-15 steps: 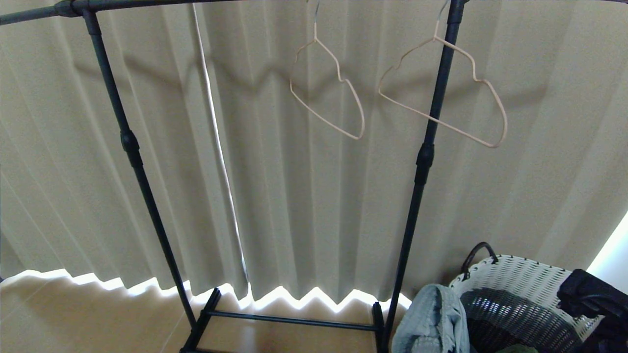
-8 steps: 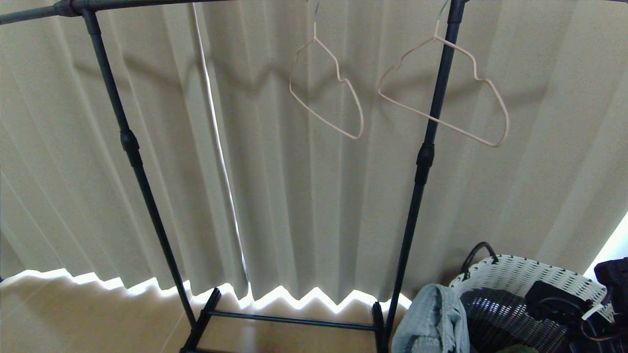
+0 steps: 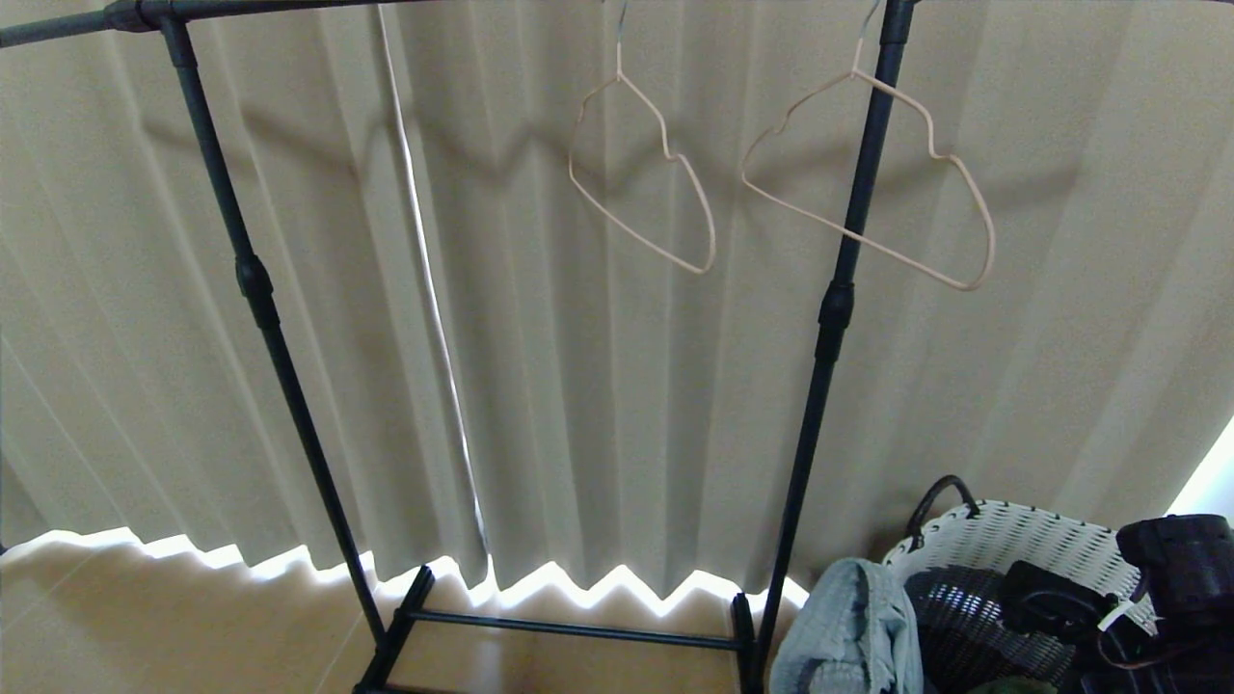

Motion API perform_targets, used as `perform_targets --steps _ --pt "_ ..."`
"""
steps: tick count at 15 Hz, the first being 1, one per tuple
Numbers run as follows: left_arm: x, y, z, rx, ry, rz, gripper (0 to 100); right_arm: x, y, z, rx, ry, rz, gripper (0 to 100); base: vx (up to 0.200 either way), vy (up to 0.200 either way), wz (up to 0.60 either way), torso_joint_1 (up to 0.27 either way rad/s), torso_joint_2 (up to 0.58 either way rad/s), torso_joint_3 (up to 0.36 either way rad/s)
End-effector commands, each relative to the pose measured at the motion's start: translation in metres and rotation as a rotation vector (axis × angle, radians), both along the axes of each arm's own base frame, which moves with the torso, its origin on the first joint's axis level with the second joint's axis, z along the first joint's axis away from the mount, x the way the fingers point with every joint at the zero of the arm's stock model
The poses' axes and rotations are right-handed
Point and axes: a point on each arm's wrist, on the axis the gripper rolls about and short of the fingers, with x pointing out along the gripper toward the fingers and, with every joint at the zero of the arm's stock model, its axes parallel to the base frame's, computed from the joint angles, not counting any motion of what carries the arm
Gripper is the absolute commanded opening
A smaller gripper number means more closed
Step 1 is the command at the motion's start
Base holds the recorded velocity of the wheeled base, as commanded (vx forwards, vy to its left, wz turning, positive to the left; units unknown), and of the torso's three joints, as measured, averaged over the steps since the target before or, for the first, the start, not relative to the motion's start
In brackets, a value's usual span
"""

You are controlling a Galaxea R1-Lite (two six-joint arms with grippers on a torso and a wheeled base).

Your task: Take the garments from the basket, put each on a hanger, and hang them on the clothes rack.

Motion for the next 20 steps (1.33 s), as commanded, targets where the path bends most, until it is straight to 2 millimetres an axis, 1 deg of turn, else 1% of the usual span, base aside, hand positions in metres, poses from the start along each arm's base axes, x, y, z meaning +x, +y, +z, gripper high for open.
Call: perform_targets --steps 1,4,6,9,12,13,16,18,19,20 --pt "0.0 0.0 0.0 0.0 0.0 0.0 100 -0.008 0.008 0.004 -0.002 -0.015 0.041 100 0.0 0.0 0.0 0.0 0.0 0.0" --pt "0.0 0.0 0.0 0.0 0.0 0.0 100 -0.007 0.012 0.003 -0.004 -0.013 0.064 100 0.0 0.0 0.0 0.0 0.0 0.0" --pt "0.0 0.0 0.0 0.0 0.0 0.0 100 -0.001 0.011 -0.001 -0.01 0.004 0.057 100 0.0 0.0 0.0 0.0 0.0 0.0" --pt "0.0 0.0 0.0 -0.004 0.001 0.002 100 0.007 0.003 -0.008 -0.043 -0.002 0.007 100 0.0 0.0 0.0 0.0 0.0 0.0" --pt "0.0 0.0 0.0 -0.004 0.001 0.003 100 0.012 0.001 -0.014 -0.046 -0.021 -0.005 100 0.0 0.0 0.0 0.0 0.0 0.0" --pt "0.0 0.0 0.0 -0.004 0.001 0.003 100 0.012 0.0 -0.013 -0.045 -0.024 -0.006 0 0.0 0.0 0.0 0.0 0.0 0.0" --pt "0.0 0.0 0.0 -0.004 0.001 0.003 100 0.011 0.001 -0.01 -0.047 -0.044 -0.005 0 0.0 0.0 0.0 0.0 0.0 0.0" --pt "0.0 0.0 0.0 -0.006 0.001 0.003 100 0.008 0.001 -0.003 -0.046 -0.08 -0.009 0 0.0 0.0 0.0 0.0 0.0 0.0" --pt "0.0 0.0 0.0 -0.006 0.001 0.002 100 -0.002 0.002 0.011 -0.041 -0.151 -0.009 0 0.0 0.0 0.0 0.0 0.0 0.0" --pt "0.0 0.0 0.0 -0.007 0.002 0.002 100 -0.008 0.002 0.021 -0.041 -0.202 -0.01 0 0.0 0.0 0.0 0.0 0.0 0.0"
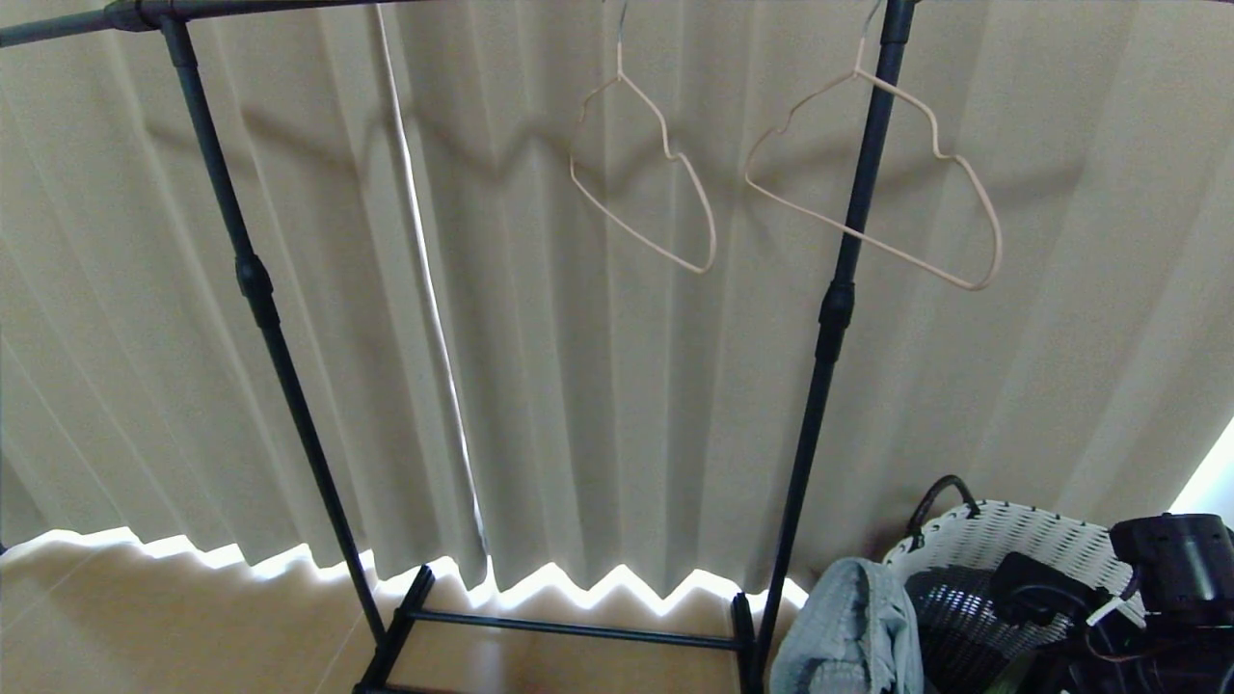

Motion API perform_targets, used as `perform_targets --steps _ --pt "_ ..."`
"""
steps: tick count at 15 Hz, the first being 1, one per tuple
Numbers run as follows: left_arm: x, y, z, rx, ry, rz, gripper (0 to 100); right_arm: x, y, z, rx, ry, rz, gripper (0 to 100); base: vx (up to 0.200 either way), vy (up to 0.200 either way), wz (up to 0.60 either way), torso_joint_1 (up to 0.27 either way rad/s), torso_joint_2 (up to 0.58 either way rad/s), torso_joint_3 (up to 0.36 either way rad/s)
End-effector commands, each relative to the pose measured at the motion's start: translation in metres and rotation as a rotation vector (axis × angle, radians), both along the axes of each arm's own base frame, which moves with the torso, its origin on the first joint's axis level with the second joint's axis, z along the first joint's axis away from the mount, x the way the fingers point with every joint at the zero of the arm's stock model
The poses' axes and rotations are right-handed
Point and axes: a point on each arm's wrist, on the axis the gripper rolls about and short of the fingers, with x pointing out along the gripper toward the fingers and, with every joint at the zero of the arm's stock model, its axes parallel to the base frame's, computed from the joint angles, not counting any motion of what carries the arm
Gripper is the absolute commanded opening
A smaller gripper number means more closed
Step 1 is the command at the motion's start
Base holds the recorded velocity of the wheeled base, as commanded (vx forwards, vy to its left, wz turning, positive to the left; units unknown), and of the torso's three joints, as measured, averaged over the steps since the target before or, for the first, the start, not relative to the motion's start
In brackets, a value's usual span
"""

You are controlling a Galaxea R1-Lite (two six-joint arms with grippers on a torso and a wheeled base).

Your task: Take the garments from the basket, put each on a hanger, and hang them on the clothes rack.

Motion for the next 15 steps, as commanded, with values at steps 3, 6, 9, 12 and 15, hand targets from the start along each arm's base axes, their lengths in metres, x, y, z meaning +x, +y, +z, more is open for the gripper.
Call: perform_targets --steps 3,6,9,12,15 --pt "0.0 0.0 0.0 0.0 0.0 -0.001 100 -0.041 0.004 0.069 0.056 -0.406 -0.08 0 0.0 0.0 0.0 0.0 0.0 0.0" --pt "0.0 0.0 0.0 -0.001 0.0 -0.002 100 -0.055 0.006 0.108 0.18 -0.644 -0.136 0 0.0 0.0 0.0 0.0 0.0 0.0" --pt "0.0 0.0 0.0 -0.002 0.001 -0.002 100 -0.064 0.007 0.13 0.257 -0.775 -0.182 0 0.0 0.0 0.0 0.0 0.0 0.0" --pt "0.0 0.0 0.0 -0.002 0.001 -0.002 100 -0.071 0.008 0.139 0.285 -0.834 -0.193 0 0.0 0.0 0.0 0.0 0.0 0.0" --pt "0.0 0.0 0.0 0.001 0.002 -0.002 100 -0.077 0.008 0.14 0.285 -0.849 -0.192 0 -0.133 0.0 0.0 0.003 0.0 0.003"
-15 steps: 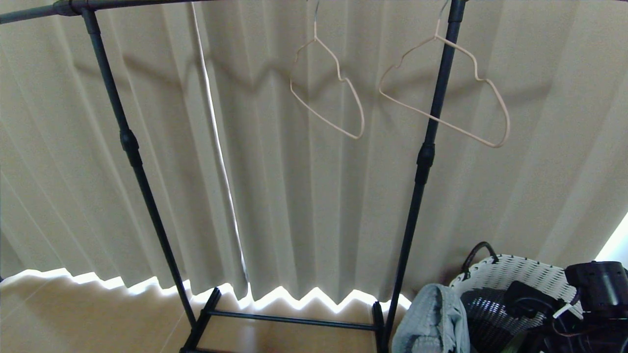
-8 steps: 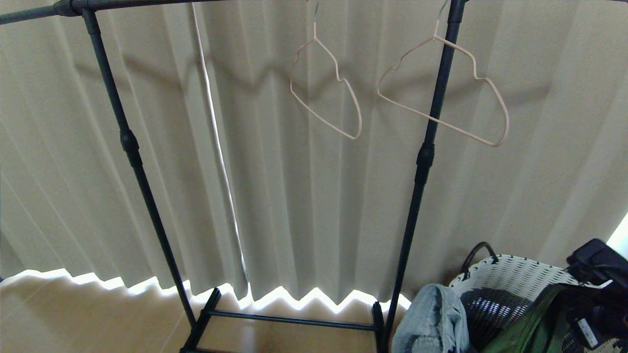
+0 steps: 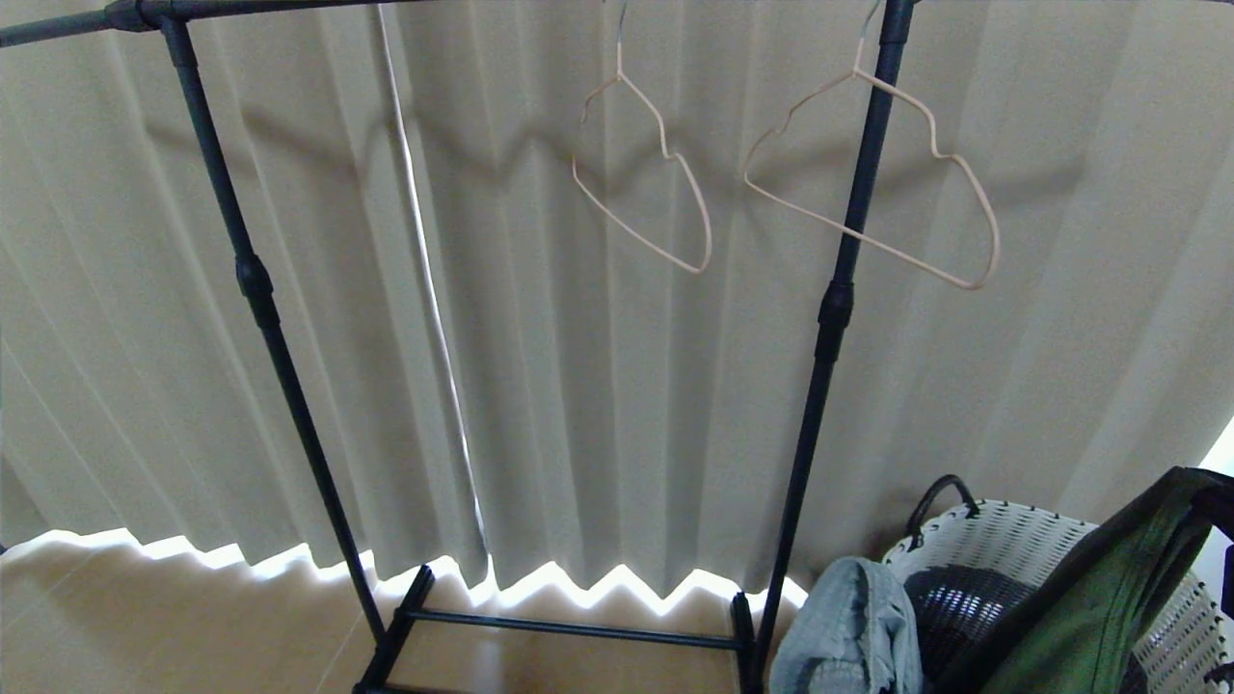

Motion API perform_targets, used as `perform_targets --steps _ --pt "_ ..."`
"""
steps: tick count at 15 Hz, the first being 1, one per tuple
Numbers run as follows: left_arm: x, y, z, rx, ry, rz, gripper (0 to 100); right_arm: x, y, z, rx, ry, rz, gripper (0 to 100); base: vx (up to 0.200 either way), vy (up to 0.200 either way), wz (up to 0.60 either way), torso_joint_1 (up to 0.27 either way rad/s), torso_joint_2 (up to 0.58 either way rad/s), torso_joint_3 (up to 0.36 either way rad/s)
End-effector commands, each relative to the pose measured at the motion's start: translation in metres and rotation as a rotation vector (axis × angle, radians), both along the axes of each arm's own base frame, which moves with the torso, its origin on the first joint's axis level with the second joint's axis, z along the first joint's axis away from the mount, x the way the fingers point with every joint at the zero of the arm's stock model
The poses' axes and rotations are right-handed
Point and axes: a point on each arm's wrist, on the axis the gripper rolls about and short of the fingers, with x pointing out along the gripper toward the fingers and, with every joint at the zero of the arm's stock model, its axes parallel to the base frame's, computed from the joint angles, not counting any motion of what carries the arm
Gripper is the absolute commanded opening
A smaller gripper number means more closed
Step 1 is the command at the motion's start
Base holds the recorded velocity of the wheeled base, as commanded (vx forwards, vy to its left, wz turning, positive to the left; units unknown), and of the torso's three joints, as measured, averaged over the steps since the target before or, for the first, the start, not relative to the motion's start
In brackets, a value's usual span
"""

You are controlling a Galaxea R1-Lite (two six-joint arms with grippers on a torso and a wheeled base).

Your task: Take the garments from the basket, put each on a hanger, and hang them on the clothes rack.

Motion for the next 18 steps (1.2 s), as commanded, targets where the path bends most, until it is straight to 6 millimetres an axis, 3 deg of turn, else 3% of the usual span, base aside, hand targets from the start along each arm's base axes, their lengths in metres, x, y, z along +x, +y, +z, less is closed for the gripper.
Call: perform_targets --steps 1,6,12,18 --pt "0.0001 0.0 0.0001 0.0 0.001 0.0 100 -0.006 0.0006 0.0031 -0.003 -0.031 0.0 0 -0.2 0.0 0.0 0.012 0.0 0.002" --pt "0.0 0.0 0.0 -0.001 0.0 0.0 100 -0.0064 0.0006 0.0029 -0.005 -0.031 -0.001 0 -0.2 0.0 0.0 0.0 0.0 0.003" --pt "0.0 0.0 0.0 0.0 0.0 0.0 100 -0.0063 0.0004 0.0021 -0.004 -0.026 -0.002 0 0.0 0.0 0.0 0.0 0.0 0.0" --pt "0.0 0.0 0.0 0.002 -0.001 0.002 100 -0.0067 0.0006 0.0014 -0.005 -0.024 -0.002 0 0.0 0.2 0.0 0.003 0.0 0.005"
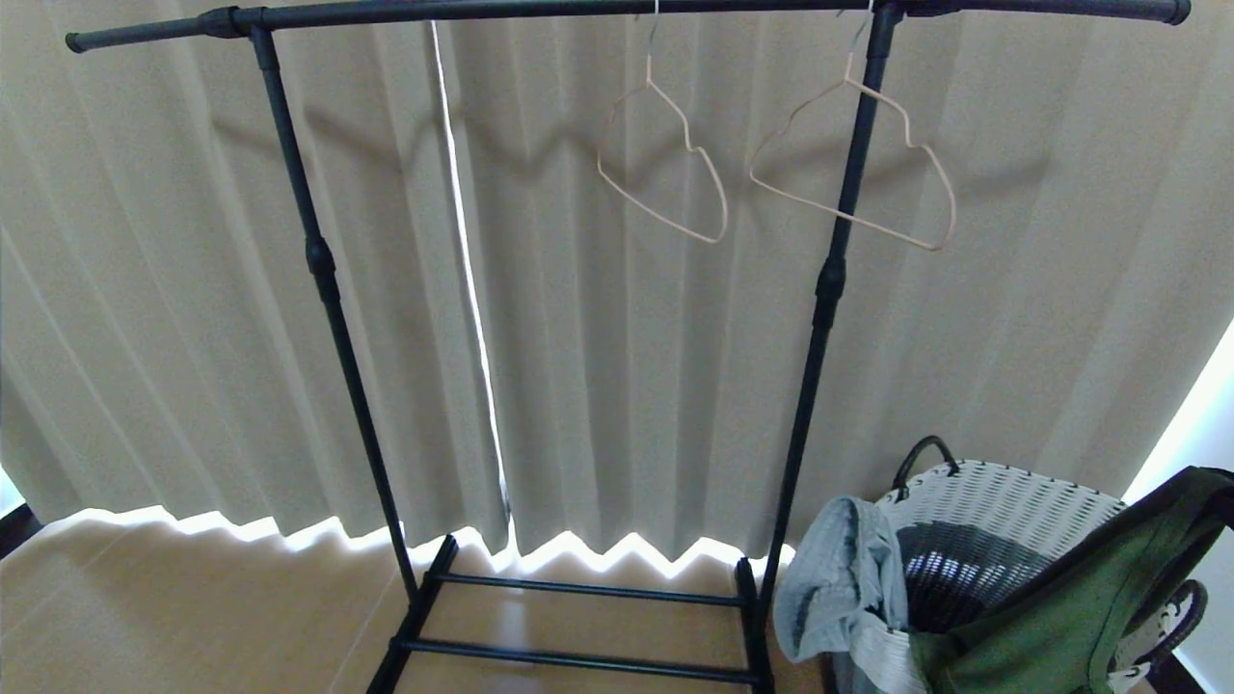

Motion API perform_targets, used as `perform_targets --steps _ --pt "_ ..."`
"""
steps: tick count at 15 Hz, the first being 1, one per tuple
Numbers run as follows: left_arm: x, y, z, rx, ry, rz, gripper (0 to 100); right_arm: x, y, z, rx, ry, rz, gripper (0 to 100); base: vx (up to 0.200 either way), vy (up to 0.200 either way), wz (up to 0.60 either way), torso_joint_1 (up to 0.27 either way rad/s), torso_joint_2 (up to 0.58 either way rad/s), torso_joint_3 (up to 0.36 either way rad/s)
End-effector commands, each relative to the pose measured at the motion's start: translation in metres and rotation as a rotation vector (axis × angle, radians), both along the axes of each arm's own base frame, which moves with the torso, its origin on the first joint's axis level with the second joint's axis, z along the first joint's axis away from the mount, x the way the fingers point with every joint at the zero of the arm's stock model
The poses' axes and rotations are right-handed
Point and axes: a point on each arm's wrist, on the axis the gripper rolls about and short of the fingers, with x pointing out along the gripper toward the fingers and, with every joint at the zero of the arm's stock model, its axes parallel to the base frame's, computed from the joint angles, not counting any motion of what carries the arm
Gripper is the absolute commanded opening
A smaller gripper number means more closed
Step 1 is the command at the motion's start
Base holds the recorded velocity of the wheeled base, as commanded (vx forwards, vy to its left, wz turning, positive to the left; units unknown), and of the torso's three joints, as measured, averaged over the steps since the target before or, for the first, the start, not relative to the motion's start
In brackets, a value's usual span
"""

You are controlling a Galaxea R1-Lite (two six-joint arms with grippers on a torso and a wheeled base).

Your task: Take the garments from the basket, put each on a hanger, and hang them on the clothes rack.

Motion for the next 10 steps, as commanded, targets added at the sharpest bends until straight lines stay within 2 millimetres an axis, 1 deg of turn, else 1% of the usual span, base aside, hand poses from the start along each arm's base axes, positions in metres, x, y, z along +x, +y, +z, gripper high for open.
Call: perform_targets --steps 1,3,10 --pt "0.0 0.0 0.0 0.001 -0.001 0.0 100 0.0003 0.0 -0.0003 0.0 0.002 0.001 0 0.0 0.2 0.0 -0.002 0.0 0.002" --pt "0.0 -0.0001 0.0 0.0 0.0 -0.001 100 0.0001 0.0 -0.0014 0.001 0.013 0.001 0 0.0 0.2 0.0 0.005 0.01 0.0" --pt "0.0001 -0.0001 0.0001 0.015 -0.001 -0.001 100 0.0014 0.0008 -0.0012 0.002 0.019 0.019 0 0.0 0.0 0.0 0.0 0.0 0.0"
